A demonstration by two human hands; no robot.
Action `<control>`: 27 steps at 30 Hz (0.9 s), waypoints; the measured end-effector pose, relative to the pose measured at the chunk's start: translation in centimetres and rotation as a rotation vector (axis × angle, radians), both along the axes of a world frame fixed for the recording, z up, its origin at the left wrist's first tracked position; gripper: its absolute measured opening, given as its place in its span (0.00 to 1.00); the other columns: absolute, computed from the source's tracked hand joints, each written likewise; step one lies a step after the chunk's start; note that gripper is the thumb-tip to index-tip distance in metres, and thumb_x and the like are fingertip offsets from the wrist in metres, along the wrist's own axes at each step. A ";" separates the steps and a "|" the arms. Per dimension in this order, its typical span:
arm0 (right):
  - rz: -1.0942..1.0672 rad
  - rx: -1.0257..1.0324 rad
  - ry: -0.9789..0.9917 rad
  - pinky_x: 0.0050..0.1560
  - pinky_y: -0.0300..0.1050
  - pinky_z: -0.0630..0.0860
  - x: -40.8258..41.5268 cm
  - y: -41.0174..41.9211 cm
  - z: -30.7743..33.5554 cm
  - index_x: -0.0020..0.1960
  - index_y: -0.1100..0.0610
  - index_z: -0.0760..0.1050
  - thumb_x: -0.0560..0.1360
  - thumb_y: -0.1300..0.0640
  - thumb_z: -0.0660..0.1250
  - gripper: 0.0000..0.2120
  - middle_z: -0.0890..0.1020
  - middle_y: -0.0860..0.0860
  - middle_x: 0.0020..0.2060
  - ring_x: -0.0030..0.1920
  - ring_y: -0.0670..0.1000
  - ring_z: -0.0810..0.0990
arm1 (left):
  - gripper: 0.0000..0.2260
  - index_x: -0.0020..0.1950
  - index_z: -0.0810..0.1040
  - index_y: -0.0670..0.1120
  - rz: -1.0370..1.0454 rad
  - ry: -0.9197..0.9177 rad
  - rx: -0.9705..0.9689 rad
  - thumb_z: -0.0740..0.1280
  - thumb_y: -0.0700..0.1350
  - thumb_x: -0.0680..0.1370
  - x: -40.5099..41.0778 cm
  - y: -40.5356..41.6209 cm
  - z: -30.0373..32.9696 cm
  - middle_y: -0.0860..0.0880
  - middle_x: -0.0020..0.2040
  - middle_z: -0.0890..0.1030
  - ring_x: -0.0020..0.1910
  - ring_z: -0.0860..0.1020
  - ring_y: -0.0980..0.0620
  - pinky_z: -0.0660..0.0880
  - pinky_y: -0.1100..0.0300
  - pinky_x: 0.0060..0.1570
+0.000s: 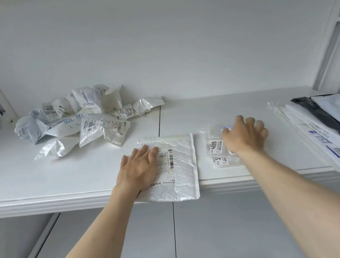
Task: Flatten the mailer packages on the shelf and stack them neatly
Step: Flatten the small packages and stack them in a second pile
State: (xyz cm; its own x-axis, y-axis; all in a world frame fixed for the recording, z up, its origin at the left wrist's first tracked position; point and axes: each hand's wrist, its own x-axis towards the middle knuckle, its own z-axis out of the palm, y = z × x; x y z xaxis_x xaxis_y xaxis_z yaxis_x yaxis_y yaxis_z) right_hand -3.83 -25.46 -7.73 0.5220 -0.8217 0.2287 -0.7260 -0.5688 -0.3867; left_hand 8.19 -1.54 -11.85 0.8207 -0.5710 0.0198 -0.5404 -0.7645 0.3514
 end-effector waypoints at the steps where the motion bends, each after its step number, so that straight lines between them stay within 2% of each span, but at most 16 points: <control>1: -0.089 0.120 0.072 0.68 0.54 0.60 -1.1 -1.7 -0.2 0.72 0.58 0.64 0.77 0.42 0.60 0.29 0.69 0.61 0.68 0.70 0.63 0.63 | 0.25 0.79 0.55 0.60 0.015 -0.002 -0.005 0.37 0.57 0.83 -0.2 -0.1 -0.1 0.53 0.80 0.52 0.79 0.47 0.51 0.41 0.48 0.77; 3: -0.153 0.289 0.133 0.70 0.54 0.59 -2.6 -3.7 -0.9 0.76 0.61 0.56 0.74 0.35 0.63 0.41 0.65 0.62 0.71 0.72 0.63 0.61 | 0.25 0.79 0.55 0.58 0.041 0.008 -0.033 0.37 0.57 0.82 -0.7 -0.9 -0.2 0.52 0.80 0.52 0.79 0.46 0.50 0.41 0.48 0.77; 5: -0.135 0.262 0.150 0.68 0.52 0.62 -3.0 -4.5 -1.3 0.74 0.62 0.59 0.72 0.33 0.65 0.44 0.67 0.62 0.70 0.71 0.62 0.63 | 0.26 0.79 0.57 0.57 0.070 0.029 -0.088 0.37 0.57 0.82 -1.4 -2.2 -0.2 0.51 0.80 0.52 0.79 0.46 0.49 0.40 0.48 0.77; 7: -0.121 0.248 0.154 0.67 0.51 0.64 -2.6 -4.8 -1.0 0.71 0.61 0.63 0.70 0.34 0.68 0.42 0.69 0.62 0.68 0.70 0.62 0.65 | 0.27 0.78 0.59 0.55 0.088 0.056 -0.150 0.37 0.57 0.82 -1.7 -3.3 -0.2 0.50 0.80 0.53 0.79 0.46 0.50 0.40 0.49 0.77; 9: -0.129 0.317 0.146 0.65 0.50 0.65 -2.5 -4.8 -0.7 0.68 0.60 0.67 0.69 0.35 0.71 0.39 0.72 0.60 0.67 0.68 0.62 0.67 | 0.28 0.77 0.64 0.54 0.105 0.079 -0.228 0.38 0.57 0.82 -1.8 -3.6 -0.4 0.51 0.80 0.56 0.79 0.48 0.50 0.41 0.49 0.77; 12: -0.112 0.383 0.124 0.63 0.49 0.68 -2.4 -5.0 -0.7 0.63 0.58 0.72 0.70 0.39 0.73 0.31 0.77 0.56 0.62 0.65 0.62 0.72 | 0.27 0.70 0.74 0.53 0.135 0.098 -0.395 0.40 0.56 0.83 -2.1 -3.2 -0.1 0.51 0.76 0.66 0.78 0.56 0.50 0.47 0.49 0.77; 14: -0.107 0.427 0.056 0.62 0.50 0.72 -2.4 -5.3 -1.0 0.59 0.58 0.73 0.68 0.41 0.76 0.29 0.79 0.56 0.59 0.61 0.61 0.76 | 0.26 0.67 0.77 0.53 0.149 0.127 -0.471 0.43 0.56 0.83 -2.3 -3.1 0.3 0.50 0.71 0.72 0.74 0.63 0.48 0.55 0.49 0.75; 16: -0.100 0.483 -0.028 0.58 0.54 0.77 -2.4 -5.1 -1.2 0.56 0.59 0.73 0.65 0.44 0.78 0.28 0.81 0.57 0.55 0.55 0.61 0.80 | 0.26 0.63 0.79 0.56 0.150 0.194 -0.575 0.44 0.61 0.82 -2.1 -2.9 0.5 0.50 0.69 0.74 0.69 0.68 0.48 0.61 0.47 0.71; 19: -0.077 0.501 -0.069 0.57 0.53 0.77 -2.5 -4.5 -1.2 0.54 0.59 0.72 0.70 0.45 0.74 0.22 0.81 0.57 0.54 0.54 0.61 0.80 | 0.25 0.61 0.79 0.58 0.120 0.345 -0.824 0.45 0.64 0.81 -1.7 -2.0 0.9 0.51 0.69 0.73 0.64 0.69 0.53 0.64 0.50 0.67; 20: -0.080 0.492 -0.133 0.57 0.51 0.76 -2.5 -4.2 -1.0 0.55 0.60 0.72 0.73 0.46 0.71 0.20 0.81 0.58 0.55 0.55 0.62 0.80 | 0.25 0.62 0.79 0.58 0.111 0.402 -0.896 0.46 0.64 0.81 -1.6 -1.7 1.0 0.52 0.69 0.72 0.64 0.67 0.55 0.62 0.52 0.65; 22: -0.117 0.538 -0.453 0.54 0.50 0.75 -2.2 -3.5 -0.1 0.60 0.63 0.72 0.78 0.47 0.63 0.20 0.80 0.59 0.56 0.54 0.61 0.80 | 0.26 0.60 0.80 0.62 0.089 0.503 -1.005 0.47 0.67 0.78 -1.6 -1.0 1.3 0.53 0.72 0.69 0.69 0.64 0.56 0.58 0.53 0.65; 24: -0.120 0.686 -0.869 0.43 0.46 0.75 -1.6 -2.1 1.2 0.61 0.63 0.73 0.80 0.49 0.62 0.18 0.81 0.55 0.48 0.43 0.56 0.80 | 0.26 0.60 0.80 0.61 0.075 0.565 -1.103 0.47 0.68 0.76 -1.9 -0.6 1.5 0.54 0.73 0.69 0.74 0.61 0.56 0.56 0.54 0.66; 25: -0.098 0.774 -0.996 0.36 0.43 0.73 -1.2 -1.0 1.9 0.58 0.62 0.75 0.80 0.51 0.63 0.15 0.80 0.52 0.42 0.36 0.52 0.77 | 0.26 0.61 0.80 0.59 0.076 0.582 -1.141 0.47 0.66 0.78 -1.9 -0.4 1.6 0.54 0.73 0.69 0.75 0.61 0.55 0.55 0.55 0.67; 27: -0.032 0.930 -1.029 0.32 0.40 0.72 -0.7 1.5 2.9 0.53 0.58 0.76 0.79 0.53 0.66 0.08 0.79 0.49 0.36 0.32 0.48 0.76 | 0.26 0.65 0.77 0.53 0.077 0.595 -1.190 0.45 0.60 0.83 -1.9 -0.2 1.8 0.53 0.73 0.70 0.75 0.62 0.56 0.55 0.58 0.67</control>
State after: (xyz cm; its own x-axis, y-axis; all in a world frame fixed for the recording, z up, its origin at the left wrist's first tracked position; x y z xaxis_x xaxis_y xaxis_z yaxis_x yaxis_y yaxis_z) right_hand -4.54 -23.93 -4.84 0.4326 -0.8910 -0.1378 0.1056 0.2018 -0.9737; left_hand 6.25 -1.70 -10.06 0.9073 -0.4083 0.1005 -0.0424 0.1490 0.9879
